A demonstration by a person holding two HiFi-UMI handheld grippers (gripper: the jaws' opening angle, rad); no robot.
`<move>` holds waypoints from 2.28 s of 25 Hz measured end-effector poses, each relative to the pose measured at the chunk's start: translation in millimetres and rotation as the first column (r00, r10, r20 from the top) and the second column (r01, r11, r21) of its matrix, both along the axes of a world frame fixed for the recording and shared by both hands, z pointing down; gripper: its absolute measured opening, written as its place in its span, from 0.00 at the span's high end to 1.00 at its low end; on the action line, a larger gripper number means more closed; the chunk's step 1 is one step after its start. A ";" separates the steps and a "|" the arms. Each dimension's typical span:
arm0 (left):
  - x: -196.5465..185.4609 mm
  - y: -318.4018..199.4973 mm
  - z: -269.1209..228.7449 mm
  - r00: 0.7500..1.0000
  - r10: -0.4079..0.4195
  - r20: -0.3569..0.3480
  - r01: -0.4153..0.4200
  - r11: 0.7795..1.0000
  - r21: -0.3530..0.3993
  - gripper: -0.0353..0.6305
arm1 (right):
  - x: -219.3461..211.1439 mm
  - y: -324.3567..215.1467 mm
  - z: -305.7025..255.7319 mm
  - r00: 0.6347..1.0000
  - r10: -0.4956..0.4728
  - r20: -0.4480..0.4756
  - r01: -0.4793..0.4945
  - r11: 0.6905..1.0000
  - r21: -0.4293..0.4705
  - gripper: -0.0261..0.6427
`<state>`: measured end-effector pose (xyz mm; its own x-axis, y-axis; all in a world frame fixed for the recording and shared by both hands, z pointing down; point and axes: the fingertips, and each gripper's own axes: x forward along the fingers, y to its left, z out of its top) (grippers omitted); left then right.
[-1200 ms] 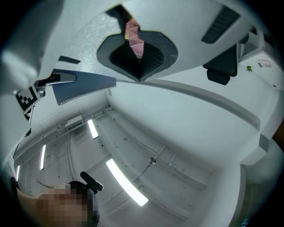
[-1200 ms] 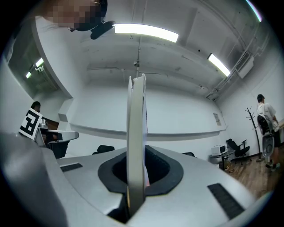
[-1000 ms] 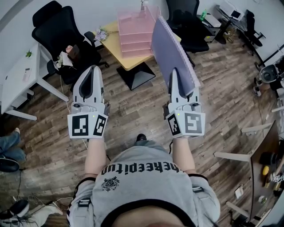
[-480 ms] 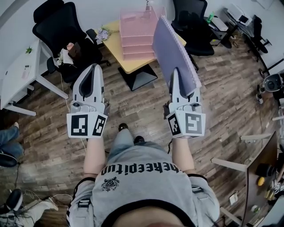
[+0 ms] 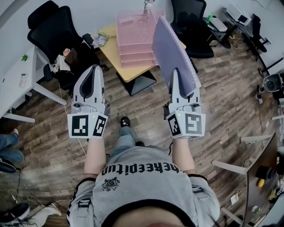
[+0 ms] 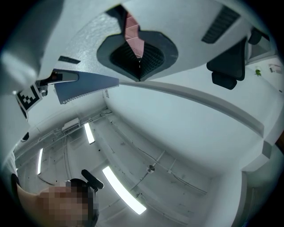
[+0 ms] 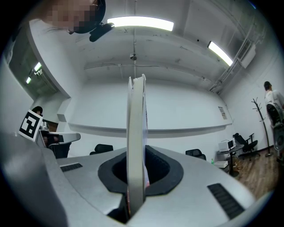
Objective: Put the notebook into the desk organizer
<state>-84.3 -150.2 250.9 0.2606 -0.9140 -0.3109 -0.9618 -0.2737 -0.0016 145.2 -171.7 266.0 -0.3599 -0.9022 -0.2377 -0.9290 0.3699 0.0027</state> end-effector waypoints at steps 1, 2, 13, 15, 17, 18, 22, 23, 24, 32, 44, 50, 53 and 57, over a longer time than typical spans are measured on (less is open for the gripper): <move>-2.0 -9.0 -0.2 1.000 0.001 -0.002 -0.001 1.000 0.000 0.94 | -1.7 -8.5 -0.5 1.000 0.003 0.000 -0.003 1.000 0.000 0.91; -4.3 -18.5 -0.6 1.000 0.003 -0.004 -0.003 1.000 0.000 0.94 | -3.7 -17.3 -1.2 1.000 0.005 0.000 -0.005 1.000 0.000 0.91; -27.1 -127.4 -9.4 0.999 0.049 0.003 -0.049 0.999 -0.008 0.94 | -25.1 -116.4 -8.4 0.998 0.057 0.003 -0.057 0.998 0.000 0.91; -32.5 -146.8 -10.2 0.998 0.059 0.006 -0.059 0.998 -0.010 0.94 | -30.5 -133.8 -8.9 0.998 0.067 0.004 -0.067 0.998 -0.002 0.92; -37.8 -164.8 -10.6 0.998 0.070 0.008 -0.070 0.997 -0.013 0.94 | -35.9 -150.1 -8.7 0.997 0.077 0.004 -0.077 0.997 -0.006 0.91; -40.2 -173.1 -10.6 0.997 0.075 0.009 -0.075 0.997 -0.015 0.94 | -38.3 -157.8 -8.1 0.997 0.083 0.003 -0.083 0.997 -0.008 0.92; -47.5 -203.6 -10.2 0.995 0.095 0.016 -0.094 0.995 -0.015 0.94 | -44.9 -187.0 -4.1 0.994 0.111 -0.004 -0.111 0.994 -0.015 0.91; -49.6 -210.7 -9.9 0.995 0.098 0.017 -0.097 0.995 -0.015 0.94 | -46.6 -194.2 -2.7 0.993 0.117 -0.008 -0.117 0.993 -0.016 0.91; -52.1 -217.6 -9.7 0.995 0.100 0.018 -0.100 0.995 -0.015 0.94 | -48.7 -201.3 -1.3 0.993 0.121 -0.014 -0.121 0.992 -0.017 0.91; -76.7 -263.0 -5.4 0.993 0.114 0.016 -0.114 0.993 -0.027 0.94 | -72.5 -255.2 8.8 0.974 0.169 -0.149 -0.172 0.985 -0.005 0.92; -113.3 -296.3 12.5 0.997 0.080 0.005 -0.079 0.995 -0.066 0.94 | -100.7 -326.1 25.1 0.870 0.221 -0.441 -0.217 0.974 0.059 0.92; -128.0 -304.3 21.1 0.998 0.062 -0.003 -0.062 0.995 -0.081 0.94 | -116.6 -353.8 32.0 0.774 0.258 -0.579 -0.233 0.965 0.119 0.92; -135.4 -307.3 25.2 0.999 0.053 -0.009 -0.054 0.995 -0.089 0.94 | -124.8 -365.8 40.0 0.682 0.288 -0.672 -0.240 0.956 0.167 0.91; -143.2 -310.8 31.3 0.999 0.042 -0.014 -0.043 0.994 -0.102 0.94 | -138.3 -378.7 57.8 0.580 0.281 -0.765 -0.212 0.958 0.191 0.91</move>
